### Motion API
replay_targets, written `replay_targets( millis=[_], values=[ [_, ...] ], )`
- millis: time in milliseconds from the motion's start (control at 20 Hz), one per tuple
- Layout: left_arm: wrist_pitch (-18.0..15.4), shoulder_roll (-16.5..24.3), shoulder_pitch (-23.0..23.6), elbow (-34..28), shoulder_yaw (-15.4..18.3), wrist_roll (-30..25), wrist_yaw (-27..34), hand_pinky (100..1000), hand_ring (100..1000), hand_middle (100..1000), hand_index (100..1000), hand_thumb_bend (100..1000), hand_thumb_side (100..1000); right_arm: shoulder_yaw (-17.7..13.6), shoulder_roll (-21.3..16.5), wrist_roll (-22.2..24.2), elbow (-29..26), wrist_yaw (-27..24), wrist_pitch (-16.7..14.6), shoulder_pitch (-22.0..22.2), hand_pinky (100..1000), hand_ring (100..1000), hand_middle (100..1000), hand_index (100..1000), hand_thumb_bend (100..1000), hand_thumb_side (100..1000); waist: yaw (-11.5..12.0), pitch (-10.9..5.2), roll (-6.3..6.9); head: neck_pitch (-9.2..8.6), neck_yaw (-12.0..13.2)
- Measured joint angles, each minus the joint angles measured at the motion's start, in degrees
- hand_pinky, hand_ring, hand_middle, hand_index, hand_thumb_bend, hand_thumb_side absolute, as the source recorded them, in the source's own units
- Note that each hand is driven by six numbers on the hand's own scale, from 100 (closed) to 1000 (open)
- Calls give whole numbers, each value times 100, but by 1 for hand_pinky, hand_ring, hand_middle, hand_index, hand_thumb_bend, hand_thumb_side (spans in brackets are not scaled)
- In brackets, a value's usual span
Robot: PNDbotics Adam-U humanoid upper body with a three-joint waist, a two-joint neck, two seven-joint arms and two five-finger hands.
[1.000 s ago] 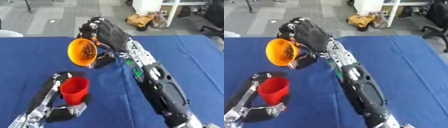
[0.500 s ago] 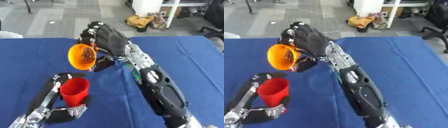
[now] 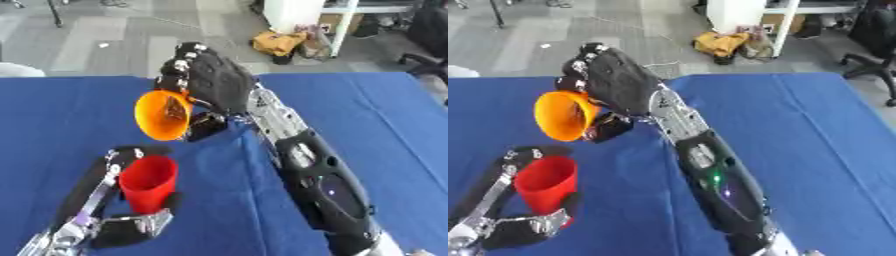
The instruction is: Pour the contents of one cup into another cup.
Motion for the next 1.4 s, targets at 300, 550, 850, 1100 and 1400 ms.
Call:
replay_targets(
  millis=[300,550,850,1100,1400],
  values=[
    [4,-1,1,95,1,-4,-22,100,378,450,807,100,344,0,0,-180,-14,251,180,-1,391,254,243,302,100,553,-9,0,-2,-20,-1],
    [-19,-6,2,191,1,18,-70,100,379,451,807,100,344,-1,1,-225,-15,268,225,-1,390,254,243,303,100,551,-12,0,-3,-25,-2],
    [-57,-79,-4,324,22,60,-116,100,379,451,807,100,348,4,2,-227,-76,267,227,-3,389,256,246,305,100,546,-19,-1,-9,-42,-3],
    [-74,-106,-72,407,40,109,-125,100,372,450,807,100,348,55,2,-227,-149,266,227,-4,389,262,252,310,100,540,-20,-4,-14,-42,-4],
    [-85,-153,-199,473,54,131,-148,100,369,450,808,100,350,118,2,-231,-208,345,231,-4,389,271,261,318,100,530,-17,-4,-17,-43,-6]
  ],
)
